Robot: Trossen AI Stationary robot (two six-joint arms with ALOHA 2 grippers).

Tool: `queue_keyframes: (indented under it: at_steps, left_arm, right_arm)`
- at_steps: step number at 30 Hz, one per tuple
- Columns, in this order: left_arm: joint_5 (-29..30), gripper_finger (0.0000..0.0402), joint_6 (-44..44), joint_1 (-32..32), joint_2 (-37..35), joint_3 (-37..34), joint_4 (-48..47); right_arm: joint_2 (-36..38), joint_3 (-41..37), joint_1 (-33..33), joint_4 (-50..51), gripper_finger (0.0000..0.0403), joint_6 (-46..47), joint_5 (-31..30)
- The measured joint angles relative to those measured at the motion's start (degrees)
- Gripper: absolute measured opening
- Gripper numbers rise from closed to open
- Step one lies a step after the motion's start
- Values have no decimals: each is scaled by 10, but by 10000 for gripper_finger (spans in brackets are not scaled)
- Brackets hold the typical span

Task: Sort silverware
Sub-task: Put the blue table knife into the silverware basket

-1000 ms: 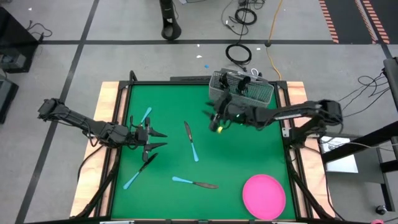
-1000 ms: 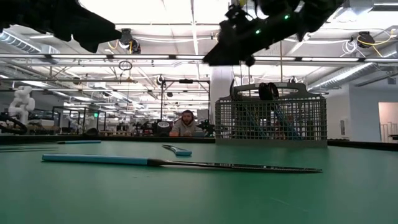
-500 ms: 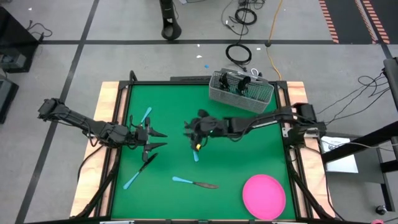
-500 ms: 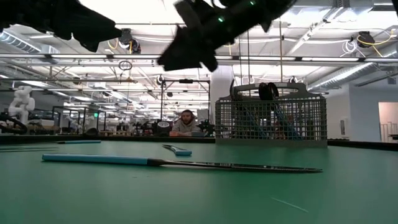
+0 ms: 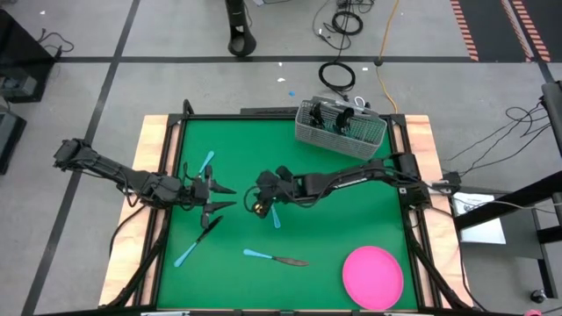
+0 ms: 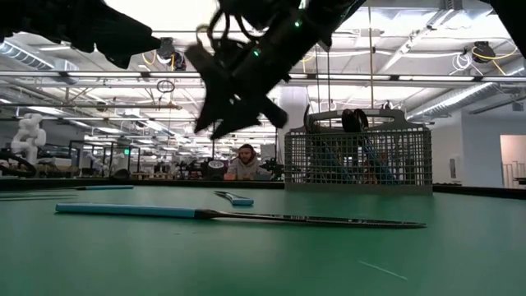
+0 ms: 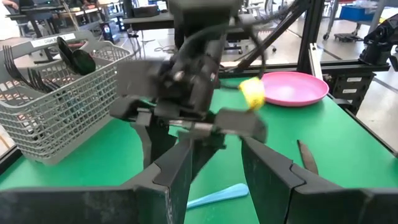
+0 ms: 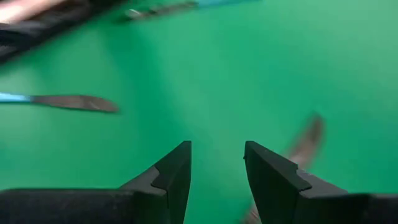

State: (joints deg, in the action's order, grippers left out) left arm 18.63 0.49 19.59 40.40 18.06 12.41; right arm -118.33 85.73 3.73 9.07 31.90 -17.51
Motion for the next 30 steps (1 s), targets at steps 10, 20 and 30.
queue_keyframes:
  at_steps: [10,20,30]
  left_arm:
    - [0,143,4,0,7,0,3]
    - [0,143,13,-1,11,0,8]
    - [0,143,13,-1,12,0,8]
  right_arm:
    - [-38,0,8,42,139,81,-80]
    - [-62,0,25,65,139,105,-124]
    - [-94,0,55,54,139,127,-157]
